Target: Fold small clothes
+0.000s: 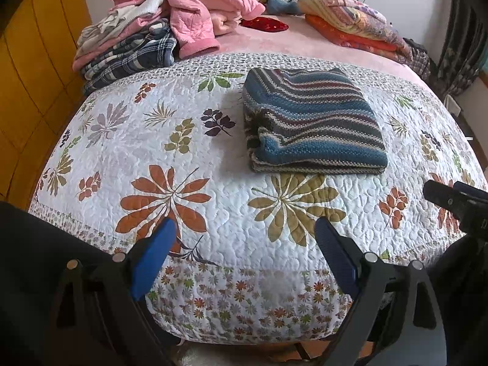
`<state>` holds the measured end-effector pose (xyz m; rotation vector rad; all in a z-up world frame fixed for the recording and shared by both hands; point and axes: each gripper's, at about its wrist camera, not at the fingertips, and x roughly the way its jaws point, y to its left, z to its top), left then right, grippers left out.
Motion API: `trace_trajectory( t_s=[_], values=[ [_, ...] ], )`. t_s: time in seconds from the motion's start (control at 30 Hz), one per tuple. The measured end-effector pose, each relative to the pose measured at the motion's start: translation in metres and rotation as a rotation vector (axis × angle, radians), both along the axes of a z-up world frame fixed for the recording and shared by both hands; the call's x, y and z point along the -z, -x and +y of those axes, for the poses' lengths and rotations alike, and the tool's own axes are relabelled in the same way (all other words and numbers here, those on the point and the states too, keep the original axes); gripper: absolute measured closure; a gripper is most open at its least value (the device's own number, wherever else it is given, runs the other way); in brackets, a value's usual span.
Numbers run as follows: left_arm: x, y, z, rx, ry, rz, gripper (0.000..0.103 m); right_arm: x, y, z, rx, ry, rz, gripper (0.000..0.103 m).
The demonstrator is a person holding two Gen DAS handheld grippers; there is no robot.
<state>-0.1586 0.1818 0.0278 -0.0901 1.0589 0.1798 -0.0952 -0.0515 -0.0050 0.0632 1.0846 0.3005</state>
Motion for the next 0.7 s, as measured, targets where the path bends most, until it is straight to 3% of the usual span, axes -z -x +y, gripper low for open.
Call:
trace_trajectory(
  t_s=[0.7],
  values=[
    [0.001,-0.003,0.001,-0.012,0.000,-0.001,0.011,0.011,-0.002,0.002,0.016,0.083,0.024,0.004]
  ],
)
